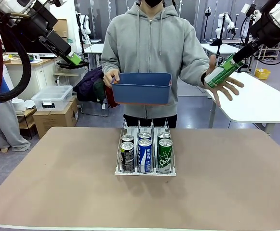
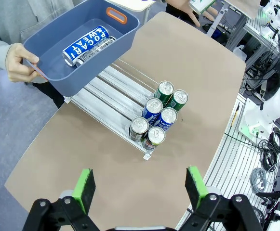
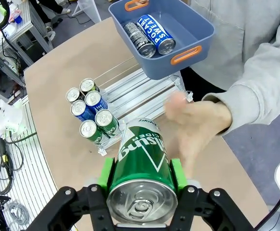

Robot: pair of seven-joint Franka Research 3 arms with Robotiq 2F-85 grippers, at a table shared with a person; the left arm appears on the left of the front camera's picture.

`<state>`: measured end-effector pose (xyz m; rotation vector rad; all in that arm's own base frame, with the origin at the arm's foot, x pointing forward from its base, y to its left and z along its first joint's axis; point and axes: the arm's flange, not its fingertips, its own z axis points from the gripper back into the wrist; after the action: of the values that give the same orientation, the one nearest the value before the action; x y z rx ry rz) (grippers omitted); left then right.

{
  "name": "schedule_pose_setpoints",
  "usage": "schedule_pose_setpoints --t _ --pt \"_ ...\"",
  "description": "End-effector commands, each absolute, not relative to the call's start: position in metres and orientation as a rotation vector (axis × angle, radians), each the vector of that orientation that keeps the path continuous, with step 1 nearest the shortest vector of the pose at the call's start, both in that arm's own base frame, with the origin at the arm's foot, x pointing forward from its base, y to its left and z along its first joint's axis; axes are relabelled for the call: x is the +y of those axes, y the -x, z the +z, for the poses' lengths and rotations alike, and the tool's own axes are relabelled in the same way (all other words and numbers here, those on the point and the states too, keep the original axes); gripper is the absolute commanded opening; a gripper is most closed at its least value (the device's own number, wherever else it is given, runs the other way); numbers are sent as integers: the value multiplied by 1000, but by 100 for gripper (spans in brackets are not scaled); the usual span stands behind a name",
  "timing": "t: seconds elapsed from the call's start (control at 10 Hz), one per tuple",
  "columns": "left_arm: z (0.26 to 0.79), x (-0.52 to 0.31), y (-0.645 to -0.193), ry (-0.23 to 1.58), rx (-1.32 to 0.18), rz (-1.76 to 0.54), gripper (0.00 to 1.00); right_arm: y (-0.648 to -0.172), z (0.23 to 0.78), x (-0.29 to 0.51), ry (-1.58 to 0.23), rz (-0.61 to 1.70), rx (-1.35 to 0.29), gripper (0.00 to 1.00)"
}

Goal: Fill the beverage cans into the dispenser.
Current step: Place the picked Sprite in the line of the Automatic Can Dispenser with the same cans.

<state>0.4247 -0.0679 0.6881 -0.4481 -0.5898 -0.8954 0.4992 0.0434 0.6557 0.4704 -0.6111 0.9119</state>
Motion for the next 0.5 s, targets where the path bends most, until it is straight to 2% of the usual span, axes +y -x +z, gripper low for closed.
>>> schedule_pose_setpoints --t 0.0,0.4 --pt "690 -67 -424 451 -574 -896 100 -498 657 44 -467 916 -614 37" --pt "690 -67 -424 451 -574 -896 100 -498 657 44 -467 916 -614 37"
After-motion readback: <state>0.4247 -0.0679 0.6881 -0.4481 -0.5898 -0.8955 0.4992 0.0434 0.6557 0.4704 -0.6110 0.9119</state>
